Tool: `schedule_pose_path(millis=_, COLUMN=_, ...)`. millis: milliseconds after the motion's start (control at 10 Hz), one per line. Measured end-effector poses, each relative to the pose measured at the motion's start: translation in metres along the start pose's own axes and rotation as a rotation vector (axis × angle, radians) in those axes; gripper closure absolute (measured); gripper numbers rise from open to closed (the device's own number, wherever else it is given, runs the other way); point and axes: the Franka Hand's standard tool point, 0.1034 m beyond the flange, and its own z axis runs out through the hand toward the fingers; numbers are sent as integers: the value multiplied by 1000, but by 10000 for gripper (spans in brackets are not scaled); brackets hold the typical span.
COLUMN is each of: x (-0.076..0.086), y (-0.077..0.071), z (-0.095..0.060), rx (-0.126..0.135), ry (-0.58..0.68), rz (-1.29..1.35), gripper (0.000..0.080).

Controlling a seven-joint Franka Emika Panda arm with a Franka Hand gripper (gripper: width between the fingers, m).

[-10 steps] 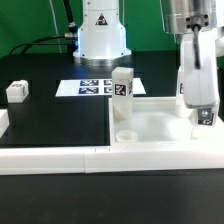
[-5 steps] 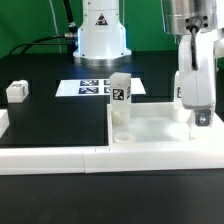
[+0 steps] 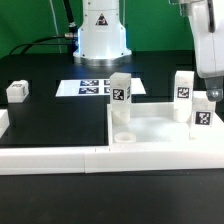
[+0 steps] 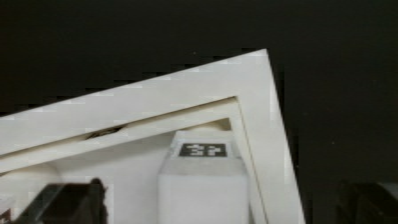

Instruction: Assemble square table

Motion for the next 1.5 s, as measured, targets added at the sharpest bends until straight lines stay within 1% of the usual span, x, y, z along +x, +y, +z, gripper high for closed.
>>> schedule_pose_path(millis=500, x=0, y=1, z=2, rx=-2, ry=1, rz=-2, gripper=151)
schedule_pose_path(millis=700, x=2, y=0, z=0, rx=2, ry=-2, rz=-75, gripper=151)
schedule_pose_path(millis=800, x=12, y=0, z=-11, rx=11, ry=-12, rz=-120, gripper=151)
schedule_pose_path(millis=900, x=23, y=4, z=-22, rx=18, ry=-10, rz=-173, gripper=151)
schedule_pose_path(millis=1000, x=36, y=7, z=-27, rx=32, ry=-4, rz=-293, gripper=151)
schedule_pose_path(millis=1100, x=52, y=8, z=-35, rx=34, ry=0, rz=-401, gripper=151)
schedule_pose_path(millis=1200, x=62, y=8, z=-39, rx=41, ry=10, rz=-486, gripper=151)
schedule_pose_path(millis=1500, x=62, y=8, z=-37, rx=43, ry=17, rz=-694, gripper=151)
